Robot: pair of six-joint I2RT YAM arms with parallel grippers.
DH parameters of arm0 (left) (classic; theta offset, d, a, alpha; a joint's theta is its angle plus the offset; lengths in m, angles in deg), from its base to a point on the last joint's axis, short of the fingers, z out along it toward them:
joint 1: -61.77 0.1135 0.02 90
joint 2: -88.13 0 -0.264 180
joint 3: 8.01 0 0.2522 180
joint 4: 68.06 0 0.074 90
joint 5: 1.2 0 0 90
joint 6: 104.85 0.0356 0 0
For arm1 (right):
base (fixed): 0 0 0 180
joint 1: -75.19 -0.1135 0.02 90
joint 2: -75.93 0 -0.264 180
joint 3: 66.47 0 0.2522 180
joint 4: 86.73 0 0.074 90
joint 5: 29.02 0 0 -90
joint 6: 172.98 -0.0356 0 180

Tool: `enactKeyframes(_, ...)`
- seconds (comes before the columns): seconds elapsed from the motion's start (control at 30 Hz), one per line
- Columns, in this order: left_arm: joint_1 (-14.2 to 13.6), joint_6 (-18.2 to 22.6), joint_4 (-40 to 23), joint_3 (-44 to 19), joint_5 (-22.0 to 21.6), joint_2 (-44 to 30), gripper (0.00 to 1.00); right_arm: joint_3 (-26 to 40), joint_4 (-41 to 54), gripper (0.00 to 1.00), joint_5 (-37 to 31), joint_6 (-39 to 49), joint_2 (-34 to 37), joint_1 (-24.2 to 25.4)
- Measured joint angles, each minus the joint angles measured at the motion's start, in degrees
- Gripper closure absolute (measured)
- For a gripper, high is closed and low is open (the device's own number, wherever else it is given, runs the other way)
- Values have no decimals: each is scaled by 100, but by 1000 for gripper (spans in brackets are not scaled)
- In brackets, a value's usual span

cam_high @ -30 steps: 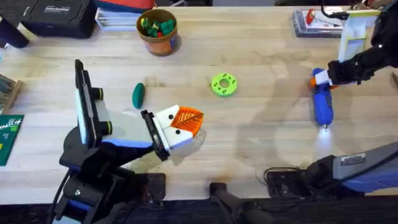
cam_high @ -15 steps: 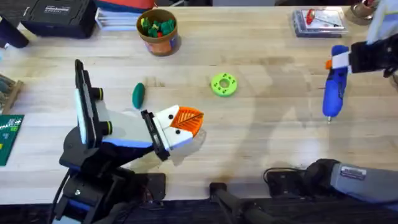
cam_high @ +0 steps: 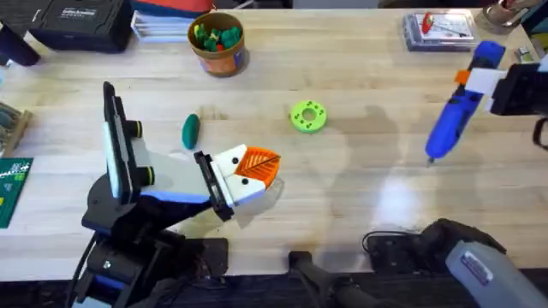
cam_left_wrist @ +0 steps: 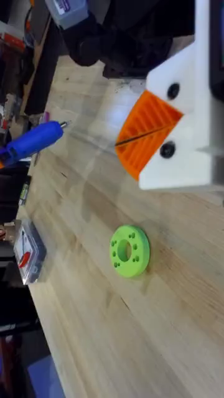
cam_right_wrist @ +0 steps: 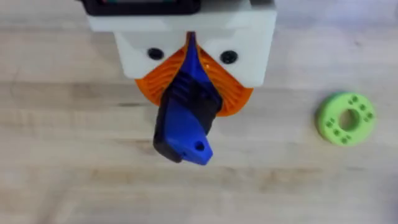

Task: Pick up the gripper from the table and insert it into the empty holder that is missing its gripper. Then pick up a screw, insert it into the mounting hole, and use the screwdriver to tighten it. Finally, clean up the table by picking up the vegetable and placing it into the bucket.

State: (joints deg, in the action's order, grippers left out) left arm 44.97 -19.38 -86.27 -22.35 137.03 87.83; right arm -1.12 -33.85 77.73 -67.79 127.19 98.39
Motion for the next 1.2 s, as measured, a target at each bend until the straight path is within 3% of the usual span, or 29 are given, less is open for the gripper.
enactKeyframes(0.2,0,0,0,0,0,-2,989,-603,-1276,976,181,-792,-1121,-814)
enactKeyframes(0.33,0,0,0,0,0,-2,989,-907,-2414,976,252,-1268,-1417,-1623)
enactKeyframes(0.5,0,0,-1,0,0,-2,989,-1214,-3587,976,192,-1627,-1402,-2759)
enactKeyframes(0.77,0,0,0,-2,0,-2,989,-1300,-4570,976,-554,-1544,-1371,-4653)
enactKeyframes(1.2,0,0,-2,0,0,-2,989,-1774,-7596,976,-863,-1181,-264,-6434)
